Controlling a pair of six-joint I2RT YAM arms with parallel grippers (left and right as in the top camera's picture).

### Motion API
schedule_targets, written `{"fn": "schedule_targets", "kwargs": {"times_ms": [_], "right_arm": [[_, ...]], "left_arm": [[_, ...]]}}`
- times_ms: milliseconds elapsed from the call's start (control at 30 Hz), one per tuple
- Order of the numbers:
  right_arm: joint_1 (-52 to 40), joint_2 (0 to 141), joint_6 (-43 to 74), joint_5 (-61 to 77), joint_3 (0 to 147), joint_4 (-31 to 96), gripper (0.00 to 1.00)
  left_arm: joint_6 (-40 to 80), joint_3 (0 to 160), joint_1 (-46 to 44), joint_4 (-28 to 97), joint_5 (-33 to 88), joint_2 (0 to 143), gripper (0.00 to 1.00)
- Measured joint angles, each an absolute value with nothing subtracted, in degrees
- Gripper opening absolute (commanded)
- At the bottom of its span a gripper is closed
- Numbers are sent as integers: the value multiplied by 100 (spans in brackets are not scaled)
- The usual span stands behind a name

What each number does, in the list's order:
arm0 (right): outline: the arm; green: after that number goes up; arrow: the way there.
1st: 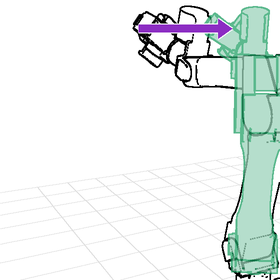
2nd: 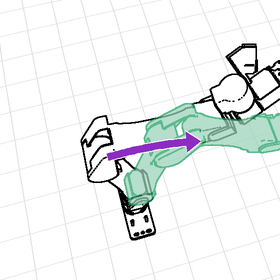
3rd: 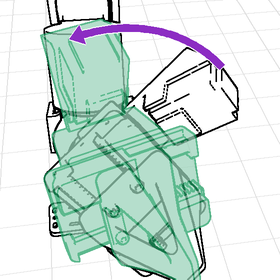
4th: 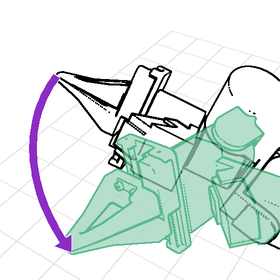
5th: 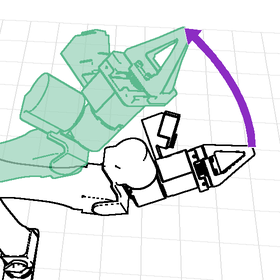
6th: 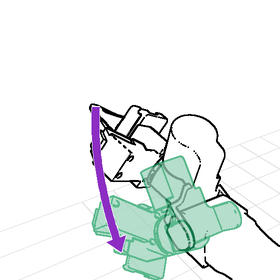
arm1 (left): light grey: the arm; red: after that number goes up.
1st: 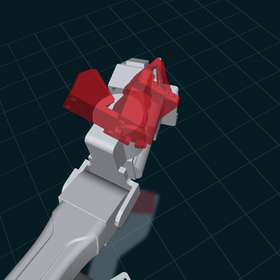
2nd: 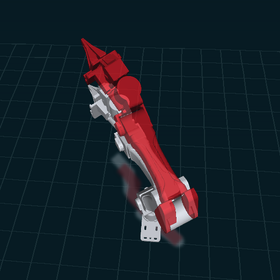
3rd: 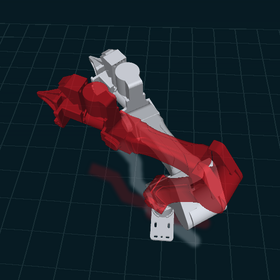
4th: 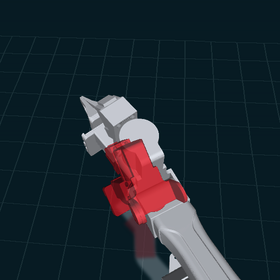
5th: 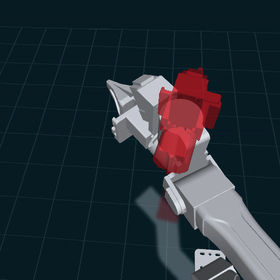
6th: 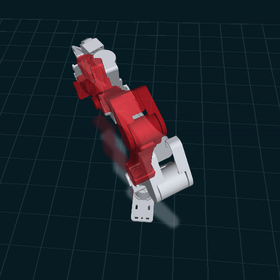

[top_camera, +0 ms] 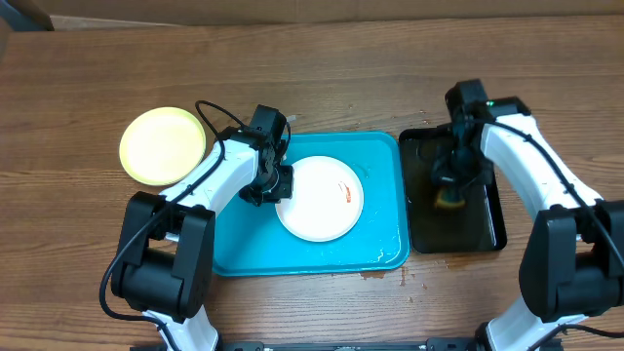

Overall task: Clean dirty plates on tray and stack at the side
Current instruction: 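Lift the sponge with the right gripper and carry it to the plate, then scrub the white plate with the sponge in the right gripper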

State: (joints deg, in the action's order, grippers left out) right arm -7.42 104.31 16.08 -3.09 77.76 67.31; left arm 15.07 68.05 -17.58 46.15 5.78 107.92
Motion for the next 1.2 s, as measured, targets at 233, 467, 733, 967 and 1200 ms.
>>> {"fn": "schedule_targets", "kwargs": {"times_ms": [233,467,733,967,1200], "right_arm": [[-926,10431,1514,-121,8709,7194,4],[-1949,10431,1496,-21,8897,6807,4],[-3551,10431,1562,-775,8871,6145,4],[-4338,10444,1629,-1789,8396,5295,4],[-4418,10759,1627,-2314,7950,4786,4]], "left_arm": [[1594,6805,-1761,4563,600,10792,4],[1682,6805,-1761,4515,602,10792,4],[1706,6805,-1761,4517,622,10792,4],[1743,6805,-1761,4515,620,10792,4],[1765,6805,-1761,4517,622,10792,4]]}}
